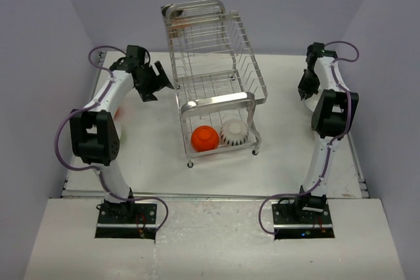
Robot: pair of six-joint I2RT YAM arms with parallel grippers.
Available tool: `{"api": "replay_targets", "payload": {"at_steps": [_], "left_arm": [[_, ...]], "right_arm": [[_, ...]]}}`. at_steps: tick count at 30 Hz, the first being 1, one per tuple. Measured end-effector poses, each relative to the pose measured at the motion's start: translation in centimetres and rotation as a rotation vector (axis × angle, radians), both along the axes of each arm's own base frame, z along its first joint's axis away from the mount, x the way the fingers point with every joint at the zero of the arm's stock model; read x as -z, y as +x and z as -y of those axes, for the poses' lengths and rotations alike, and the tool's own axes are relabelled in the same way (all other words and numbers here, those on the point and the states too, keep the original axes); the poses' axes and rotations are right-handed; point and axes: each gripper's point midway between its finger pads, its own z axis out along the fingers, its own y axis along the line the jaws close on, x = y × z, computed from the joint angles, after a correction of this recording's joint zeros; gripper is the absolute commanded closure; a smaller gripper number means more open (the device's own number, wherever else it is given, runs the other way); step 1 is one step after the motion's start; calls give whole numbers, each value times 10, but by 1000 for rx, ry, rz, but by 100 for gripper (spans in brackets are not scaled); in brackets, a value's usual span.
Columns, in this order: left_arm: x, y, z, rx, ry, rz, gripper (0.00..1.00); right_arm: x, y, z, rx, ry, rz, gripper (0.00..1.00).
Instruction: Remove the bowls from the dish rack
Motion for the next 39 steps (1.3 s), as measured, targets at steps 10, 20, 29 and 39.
{"api": "replay_targets", "payload": {"at_steps": [10,20,29,39], "left_arm": [[5,-4,6,15,-4,-29,16],[7,-8,7,19,-8,-49,15],[6,-10,14,39,-23,-50,16],[-8,-39,31,69,-95,-52,85]], "right_arm": [[12,1,4,1,-6,-31,100],[12,9,12,-3,-35,-28,51],[-18,19,11,-5,-36,48,38],[-166,-12,-53,-117,107,371,100]]}}
